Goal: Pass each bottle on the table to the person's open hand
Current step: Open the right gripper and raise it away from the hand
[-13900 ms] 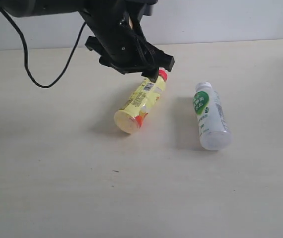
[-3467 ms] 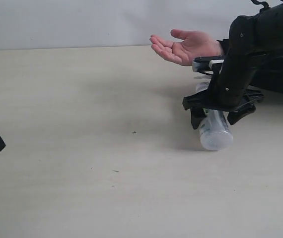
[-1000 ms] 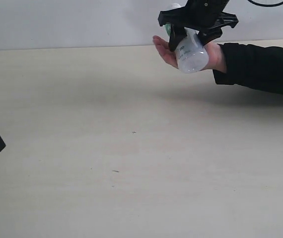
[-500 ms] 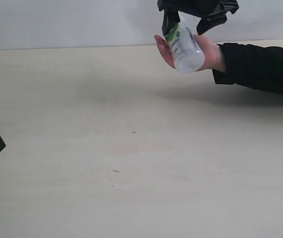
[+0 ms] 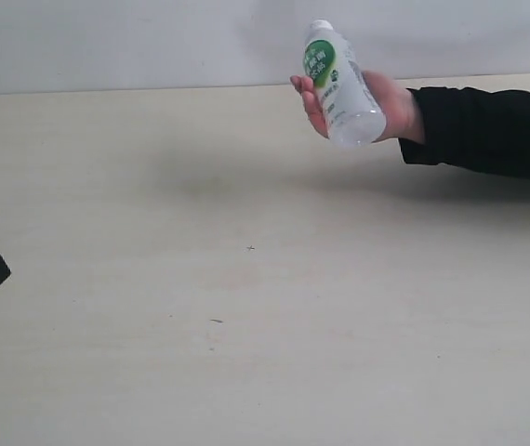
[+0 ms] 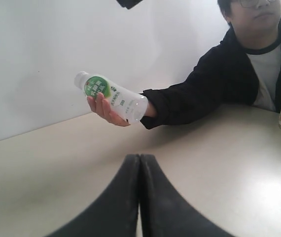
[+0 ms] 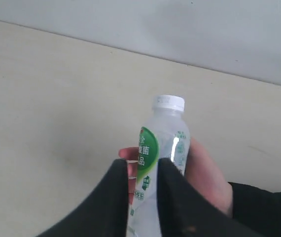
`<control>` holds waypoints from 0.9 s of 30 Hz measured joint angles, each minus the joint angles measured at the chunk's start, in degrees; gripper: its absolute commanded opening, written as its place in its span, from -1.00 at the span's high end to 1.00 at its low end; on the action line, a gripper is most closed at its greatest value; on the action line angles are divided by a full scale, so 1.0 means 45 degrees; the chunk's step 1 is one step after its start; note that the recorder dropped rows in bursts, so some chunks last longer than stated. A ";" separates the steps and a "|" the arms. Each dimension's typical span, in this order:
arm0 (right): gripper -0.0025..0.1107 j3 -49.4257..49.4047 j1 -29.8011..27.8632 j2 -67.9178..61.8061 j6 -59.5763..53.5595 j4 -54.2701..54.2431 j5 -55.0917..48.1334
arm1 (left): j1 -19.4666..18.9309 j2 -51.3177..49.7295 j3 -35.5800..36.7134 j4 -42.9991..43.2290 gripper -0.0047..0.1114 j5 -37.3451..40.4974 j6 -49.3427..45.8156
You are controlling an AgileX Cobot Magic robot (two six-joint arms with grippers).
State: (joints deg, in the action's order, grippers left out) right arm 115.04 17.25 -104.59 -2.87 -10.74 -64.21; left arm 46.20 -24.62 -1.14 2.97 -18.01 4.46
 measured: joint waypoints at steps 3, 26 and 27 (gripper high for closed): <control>0.96 0.0000 0.0000 0.0567 -0.0238 -0.0060 -0.0848 | 0.0000 0.0000 0.0000 0.0000 0.88 0.0000 0.0000; 0.96 -1.1916 0.0000 0.9726 -0.3311 -0.4819 0.5228 | 0.0000 0.0000 0.0000 0.0000 0.88 0.0000 0.0000; 0.96 -1.2429 0.0000 1.0008 -0.3581 -0.5150 0.5452 | 0.0000 0.0000 0.0000 0.0000 0.88 0.0000 0.0000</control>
State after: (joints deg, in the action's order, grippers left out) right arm 59.11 17.25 -59.56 -18.99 -33.91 -39.68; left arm 46.20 -24.62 -1.14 2.97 -18.01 4.46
